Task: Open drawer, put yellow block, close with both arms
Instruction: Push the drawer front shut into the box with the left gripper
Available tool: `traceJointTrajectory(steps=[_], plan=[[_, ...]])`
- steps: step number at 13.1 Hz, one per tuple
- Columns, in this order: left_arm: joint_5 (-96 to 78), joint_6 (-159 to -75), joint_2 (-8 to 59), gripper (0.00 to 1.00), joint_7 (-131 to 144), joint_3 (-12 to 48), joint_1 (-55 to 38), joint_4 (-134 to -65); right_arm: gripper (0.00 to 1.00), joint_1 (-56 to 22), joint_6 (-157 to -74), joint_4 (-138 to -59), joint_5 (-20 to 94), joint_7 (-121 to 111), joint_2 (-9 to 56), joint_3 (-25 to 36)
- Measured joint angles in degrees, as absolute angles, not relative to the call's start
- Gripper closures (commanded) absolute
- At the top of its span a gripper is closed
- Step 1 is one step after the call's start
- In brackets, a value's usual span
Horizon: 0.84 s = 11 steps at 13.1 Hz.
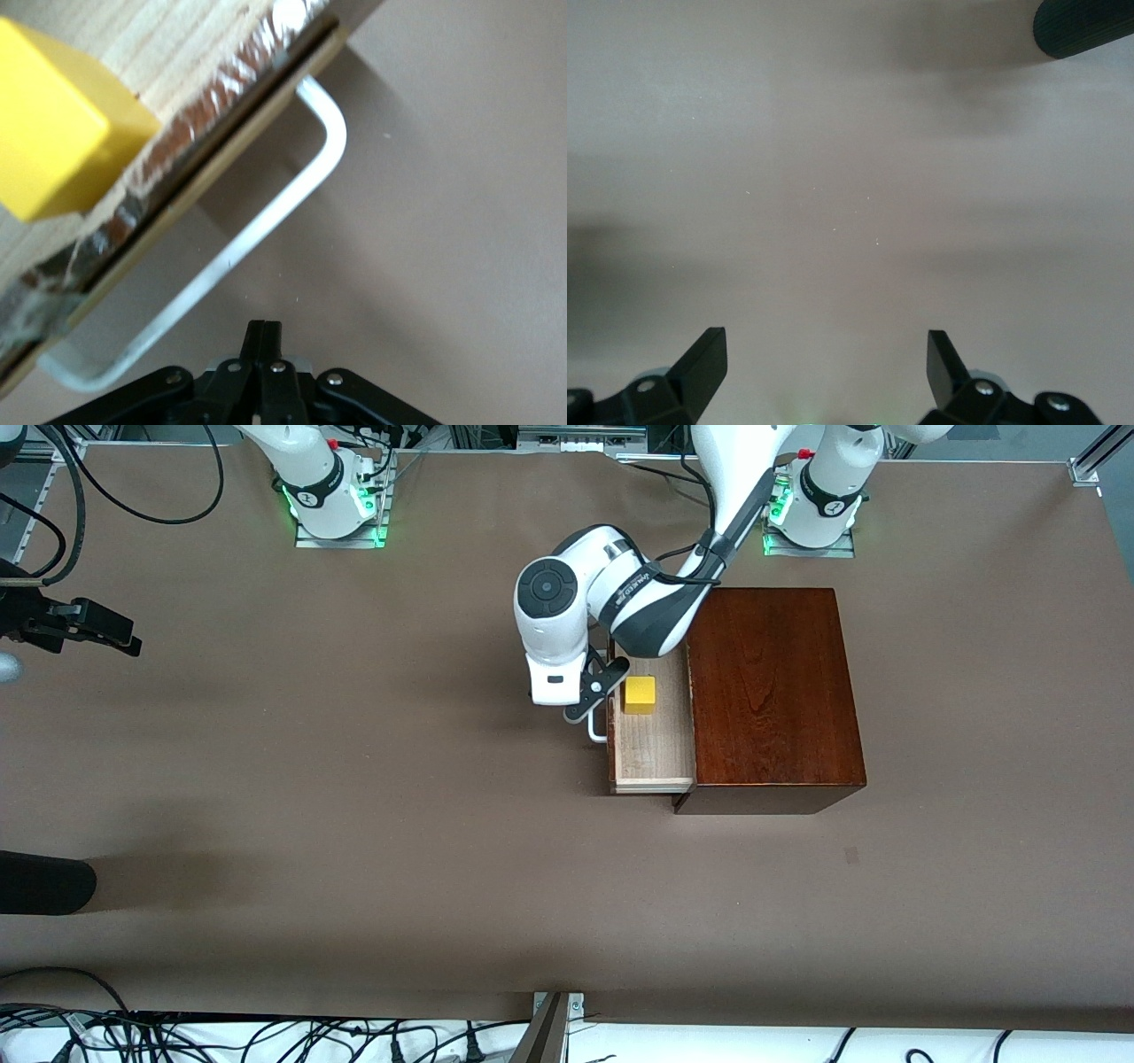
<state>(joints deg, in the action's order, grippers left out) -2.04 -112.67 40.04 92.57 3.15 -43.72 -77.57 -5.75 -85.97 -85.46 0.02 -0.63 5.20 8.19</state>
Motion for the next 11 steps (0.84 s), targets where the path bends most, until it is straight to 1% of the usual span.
traceJointTrajectory(steps=[11], plan=[[-2.0,-112.7,40.2,1.00,91.7,2.6,-42.4,-77.3,0.00,-5.7,-86.6,-85.4,0.0,-0.6,5.2,8.2]])
